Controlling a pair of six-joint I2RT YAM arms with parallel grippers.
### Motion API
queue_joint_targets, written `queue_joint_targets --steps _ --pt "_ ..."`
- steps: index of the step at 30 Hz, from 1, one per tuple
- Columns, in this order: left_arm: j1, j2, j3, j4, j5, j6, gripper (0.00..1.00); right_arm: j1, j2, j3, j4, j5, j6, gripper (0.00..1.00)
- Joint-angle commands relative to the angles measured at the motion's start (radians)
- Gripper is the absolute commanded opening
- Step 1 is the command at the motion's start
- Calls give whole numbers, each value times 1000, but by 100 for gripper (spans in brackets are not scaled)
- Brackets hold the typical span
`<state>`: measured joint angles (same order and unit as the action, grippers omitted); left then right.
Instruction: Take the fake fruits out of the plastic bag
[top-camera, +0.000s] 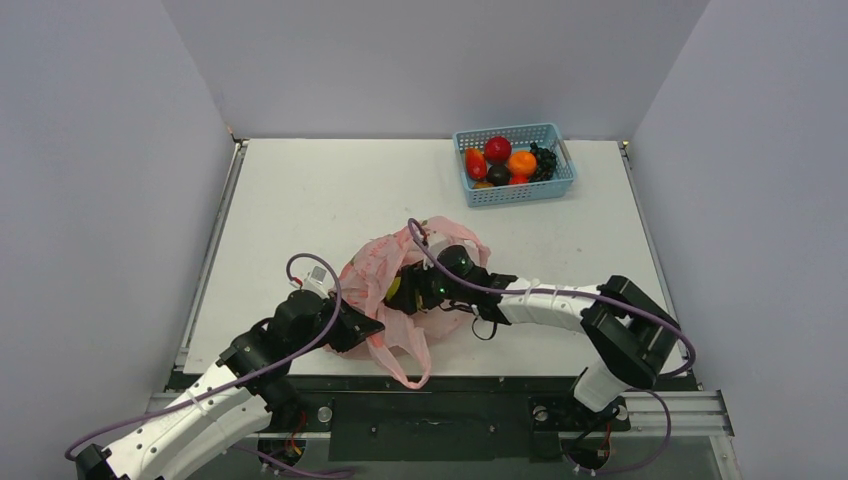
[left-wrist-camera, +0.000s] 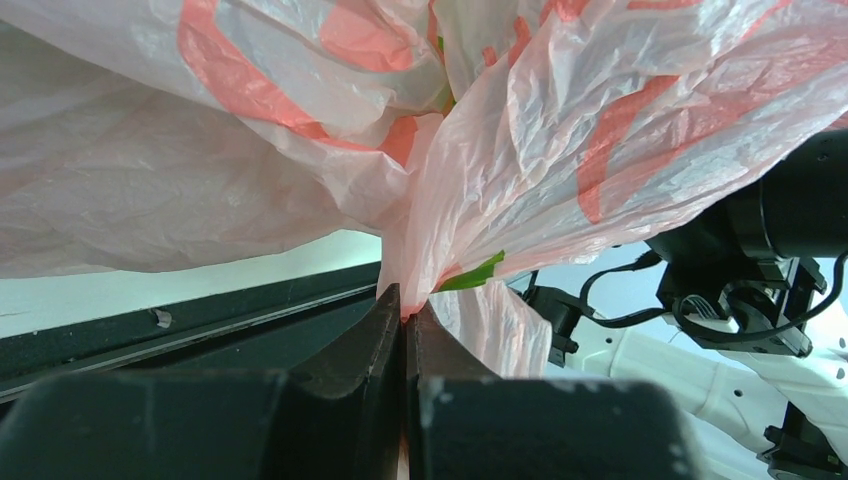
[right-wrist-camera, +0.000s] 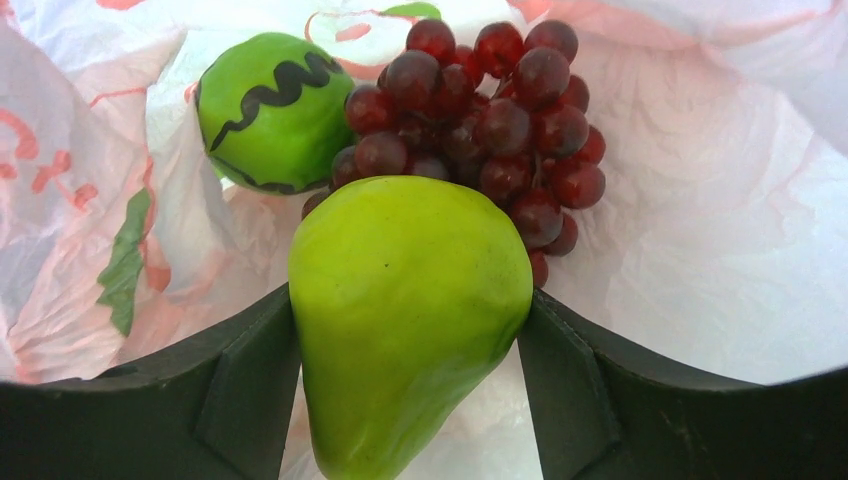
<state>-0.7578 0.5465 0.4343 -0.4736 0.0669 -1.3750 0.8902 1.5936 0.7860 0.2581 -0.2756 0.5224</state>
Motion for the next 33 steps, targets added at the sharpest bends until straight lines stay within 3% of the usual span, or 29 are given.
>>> queue_joint_targets --steps 1,5,8,17,23,28,33 --pt "-3 -4 11 46 -4 12 0 1 -124 39 -83 -34 22 31" --pt "-3 1 3 68 1 7 0 -2 -226 65 -230 -84 29 22" --pt "-4 2 3 75 1 16 0 -6 -306 83 -384 -146 35 21" --pt "-8 -11 -25 76 4 46 0 -34 -487 144 -448 -491 205 17" --pt "-10 -32 -36 70 0 45 0 -167 -515 254 -296 -627 480 7" --pt "-12 -19 -29 86 2 45 0 -335 -446 336 -19 -610 764 3" --pt "-13 14 -8 93 11 54 0 -511 -279 383 236 -500 1043 1"
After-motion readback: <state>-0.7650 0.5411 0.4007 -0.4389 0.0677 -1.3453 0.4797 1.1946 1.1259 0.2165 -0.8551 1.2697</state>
